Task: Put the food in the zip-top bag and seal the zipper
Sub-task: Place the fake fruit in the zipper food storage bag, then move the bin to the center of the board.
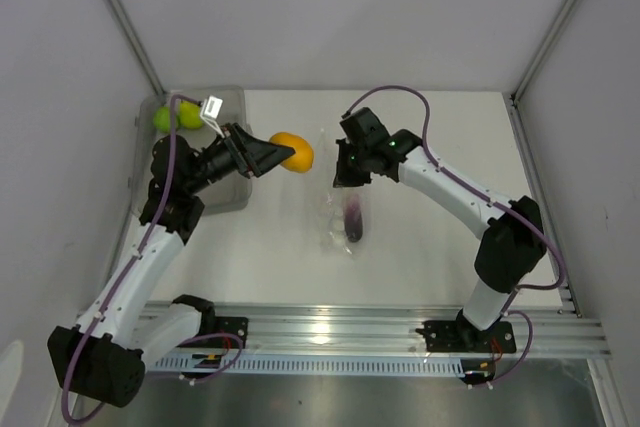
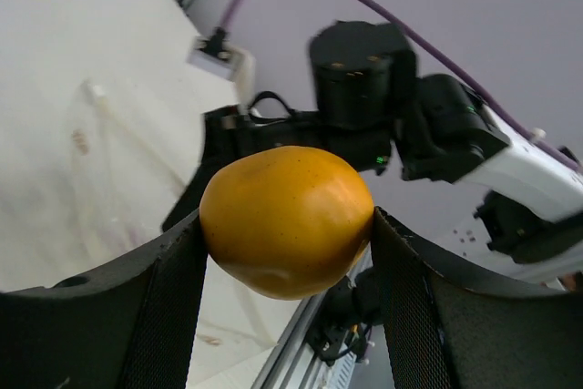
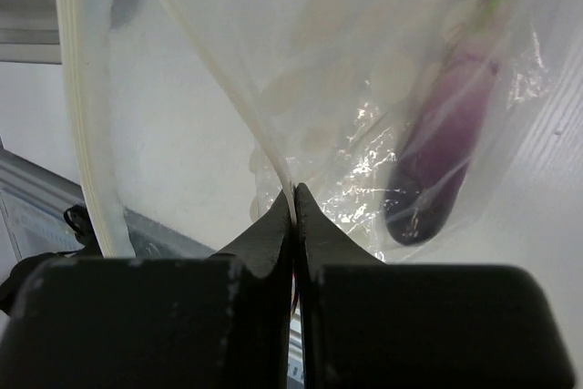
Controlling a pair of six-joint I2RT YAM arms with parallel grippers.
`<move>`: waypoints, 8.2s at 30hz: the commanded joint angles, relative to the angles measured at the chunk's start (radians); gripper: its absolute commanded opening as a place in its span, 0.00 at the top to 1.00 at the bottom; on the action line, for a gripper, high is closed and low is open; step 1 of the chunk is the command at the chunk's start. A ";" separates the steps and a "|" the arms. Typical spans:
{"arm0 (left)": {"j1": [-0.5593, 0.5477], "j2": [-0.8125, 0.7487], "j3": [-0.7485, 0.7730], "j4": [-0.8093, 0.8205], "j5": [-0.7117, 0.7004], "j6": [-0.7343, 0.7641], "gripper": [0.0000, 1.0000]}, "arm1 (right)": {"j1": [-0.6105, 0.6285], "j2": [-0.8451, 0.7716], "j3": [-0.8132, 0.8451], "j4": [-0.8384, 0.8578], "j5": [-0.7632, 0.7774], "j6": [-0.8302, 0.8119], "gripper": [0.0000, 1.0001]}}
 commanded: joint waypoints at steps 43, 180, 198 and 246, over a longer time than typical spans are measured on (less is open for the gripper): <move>-0.269 0.203 -0.080 -0.018 -0.345 0.350 0.99 | 0.010 -0.051 0.025 0.122 -0.148 0.113 1.00; 0.047 0.628 0.372 -0.598 -0.839 0.480 0.41 | -0.223 -0.265 -0.064 0.005 -0.143 -0.048 1.00; 0.099 0.907 0.624 -0.750 -0.810 0.549 0.46 | -0.224 -0.255 -0.082 0.028 -0.162 -0.046 1.00; 0.139 0.373 -0.095 -0.430 -0.595 0.280 0.99 | -0.221 -0.252 -0.119 0.068 -0.192 -0.035 1.00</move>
